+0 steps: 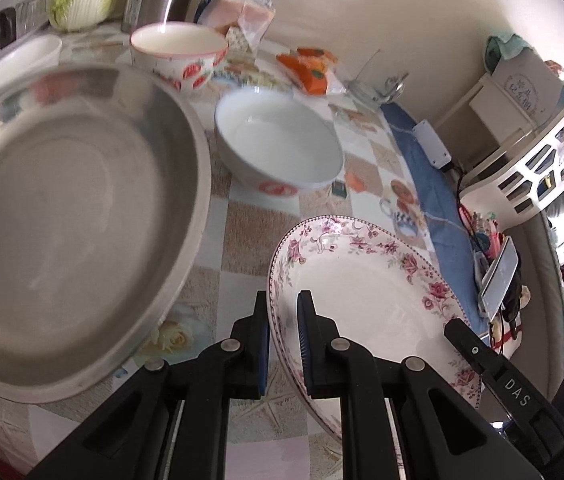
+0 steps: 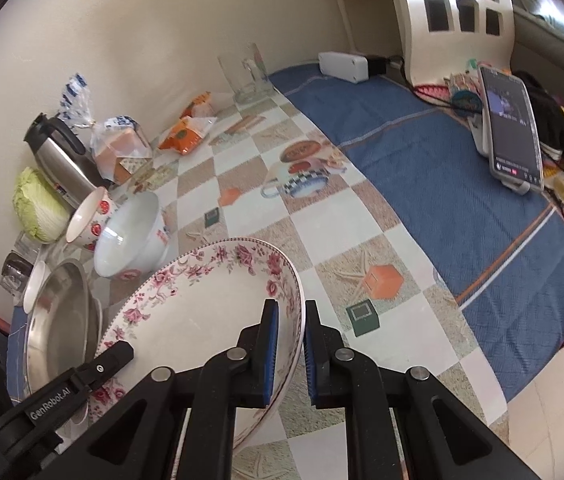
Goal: Organize plates and bowls
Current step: 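Lift the pink-floral plate with both grippers and carry it over the steel basin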
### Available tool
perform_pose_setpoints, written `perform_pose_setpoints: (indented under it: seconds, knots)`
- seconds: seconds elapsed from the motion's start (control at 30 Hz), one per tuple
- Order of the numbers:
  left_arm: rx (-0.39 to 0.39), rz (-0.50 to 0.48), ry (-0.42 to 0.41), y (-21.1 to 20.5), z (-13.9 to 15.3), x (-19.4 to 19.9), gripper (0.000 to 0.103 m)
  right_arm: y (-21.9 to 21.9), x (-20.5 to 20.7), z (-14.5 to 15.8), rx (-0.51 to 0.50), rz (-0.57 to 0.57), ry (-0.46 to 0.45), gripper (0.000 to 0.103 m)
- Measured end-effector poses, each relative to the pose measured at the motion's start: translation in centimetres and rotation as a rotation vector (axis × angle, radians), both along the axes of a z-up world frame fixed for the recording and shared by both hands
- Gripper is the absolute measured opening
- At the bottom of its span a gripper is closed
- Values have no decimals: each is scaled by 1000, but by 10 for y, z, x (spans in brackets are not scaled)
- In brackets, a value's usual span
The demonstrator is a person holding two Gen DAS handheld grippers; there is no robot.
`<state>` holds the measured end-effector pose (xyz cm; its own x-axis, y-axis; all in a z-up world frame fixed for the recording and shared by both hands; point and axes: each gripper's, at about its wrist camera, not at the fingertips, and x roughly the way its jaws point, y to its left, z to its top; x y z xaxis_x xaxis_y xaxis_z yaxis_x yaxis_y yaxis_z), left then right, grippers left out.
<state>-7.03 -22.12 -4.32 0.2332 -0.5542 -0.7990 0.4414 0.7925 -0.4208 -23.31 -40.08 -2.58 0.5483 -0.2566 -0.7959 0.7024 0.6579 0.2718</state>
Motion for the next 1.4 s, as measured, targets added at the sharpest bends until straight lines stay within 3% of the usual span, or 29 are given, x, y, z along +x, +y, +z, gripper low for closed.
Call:
perform_pose_setpoints:
  seconds: [0.4,0.87,1.13,1.4]
  knots:
    - [-30,25,-95,25,33,15,13,26,18,28,-60,48,-30,13]
    - [-78,135,-66,81,45,56,13,73,72,60,-120,154,-44,13]
    - [-99,227,-42,120,48,79,13,100,111,70,-132,218,-58,13]
    - [-86,310,-68,158,55,99,13,133,151,71,-125,302,-83,13]
